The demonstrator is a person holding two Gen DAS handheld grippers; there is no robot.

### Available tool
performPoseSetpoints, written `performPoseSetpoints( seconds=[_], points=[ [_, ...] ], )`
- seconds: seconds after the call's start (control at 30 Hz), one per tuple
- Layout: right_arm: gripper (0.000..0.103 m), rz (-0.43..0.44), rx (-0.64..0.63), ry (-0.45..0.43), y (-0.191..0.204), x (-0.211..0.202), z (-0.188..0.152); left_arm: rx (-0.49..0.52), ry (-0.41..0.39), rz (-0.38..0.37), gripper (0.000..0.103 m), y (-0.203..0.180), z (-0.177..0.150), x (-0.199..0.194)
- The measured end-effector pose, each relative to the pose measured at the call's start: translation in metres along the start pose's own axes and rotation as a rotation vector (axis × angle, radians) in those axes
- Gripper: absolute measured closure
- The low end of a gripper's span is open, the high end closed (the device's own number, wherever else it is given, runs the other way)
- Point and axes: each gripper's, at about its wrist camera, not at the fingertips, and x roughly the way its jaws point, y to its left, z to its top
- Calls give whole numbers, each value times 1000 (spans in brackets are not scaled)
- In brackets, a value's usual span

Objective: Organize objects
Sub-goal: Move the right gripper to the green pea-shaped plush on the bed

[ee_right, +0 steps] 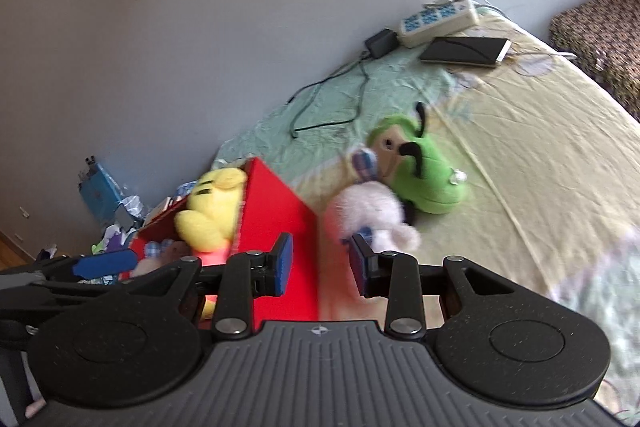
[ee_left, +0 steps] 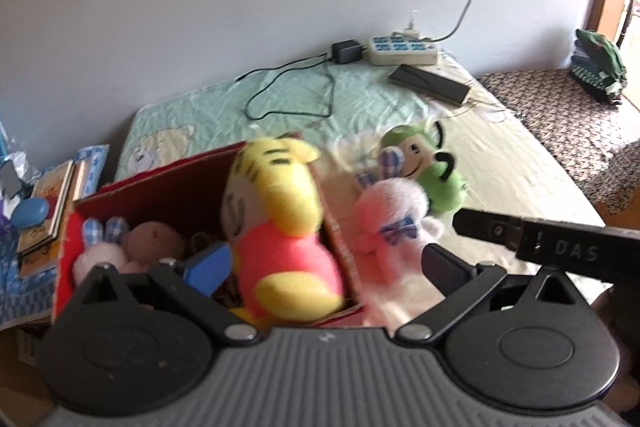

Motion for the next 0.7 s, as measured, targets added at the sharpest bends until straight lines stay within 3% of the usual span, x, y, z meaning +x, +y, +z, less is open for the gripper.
performPoseSetpoints(
  seconds=[0.37, 0.7],
  points=[
    [68, -24, 54, 46, -61, 5, 19, 33, -1, -70, 3, -52, 14, 19],
    [65, 1, -5, 128, -96, 39, 43, 33, 57, -143, 3, -97, 5, 73]
  ],
)
